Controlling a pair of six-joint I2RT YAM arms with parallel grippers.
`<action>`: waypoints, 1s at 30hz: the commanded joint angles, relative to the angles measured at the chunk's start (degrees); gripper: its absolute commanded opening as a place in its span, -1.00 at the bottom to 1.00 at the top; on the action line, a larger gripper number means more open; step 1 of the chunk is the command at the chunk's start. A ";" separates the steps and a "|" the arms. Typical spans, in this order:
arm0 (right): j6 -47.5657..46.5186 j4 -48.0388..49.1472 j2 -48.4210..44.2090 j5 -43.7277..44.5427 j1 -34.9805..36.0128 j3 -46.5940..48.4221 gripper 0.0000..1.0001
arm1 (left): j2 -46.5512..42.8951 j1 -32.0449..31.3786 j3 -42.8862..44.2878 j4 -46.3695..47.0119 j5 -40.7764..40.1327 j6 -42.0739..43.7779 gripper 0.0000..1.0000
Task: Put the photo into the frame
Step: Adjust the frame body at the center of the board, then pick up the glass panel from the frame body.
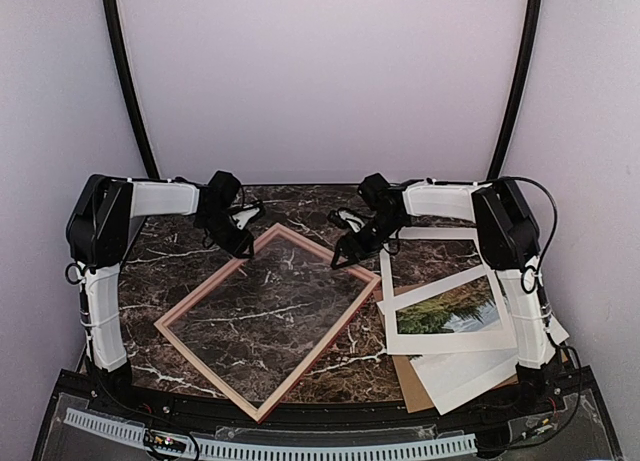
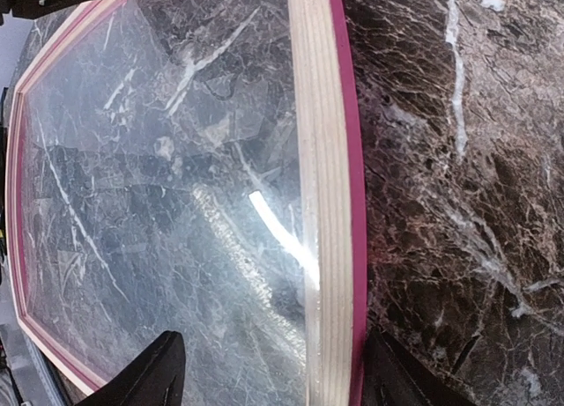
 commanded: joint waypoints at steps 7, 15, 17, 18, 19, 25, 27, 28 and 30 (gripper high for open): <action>-2.21 -1.18 1.08 9.51 1.39 0.11 0.21 | -0.24 -0.36 2.09 -1.60 0.08 -1.05 -0.17; -1.49 -0.64 1.05 12.01 0.43 -0.42 -0.24 | -1.27 -0.36 1.49 -1.83 -1.28 -1.77 -0.17; -1.15 -0.15 0.66 11.34 -0.10 -0.63 -0.32 | -1.73 -0.36 1.31 -1.91 -1.66 -1.86 -0.17; -0.99 0.11 0.39 11.00 -0.36 -0.80 -0.35 | -1.88 -0.36 1.10 -1.92 -1.71 -1.89 -0.17; -0.80 0.44 0.16 10.48 -0.80 -0.97 -0.40 | -2.09 -0.36 0.99 -1.88 -1.82 -1.97 -0.17; -0.17 2.06 -0.62 6.01 -2.99 -2.06 -0.58 | -2.93 -0.36 0.56 -1.69 -2.11 -2.41 -0.17; -0.06 2.45 -0.78 4.44 -3.66 -2.26 -0.63 | -3.05 -0.36 0.45 -1.68 -2.11 -2.45 -0.17; -0.06 2.55 -0.77 3.70 -3.88 -2.40 -0.65 | -3.06 -0.36 0.38 -1.73 -2.11 -2.48 -0.17; -0.06 2.76 -0.81 2.27 -4.41 -2.60 -0.69 | -3.07 -0.36 0.29 -1.68 -2.09 -2.52 -0.17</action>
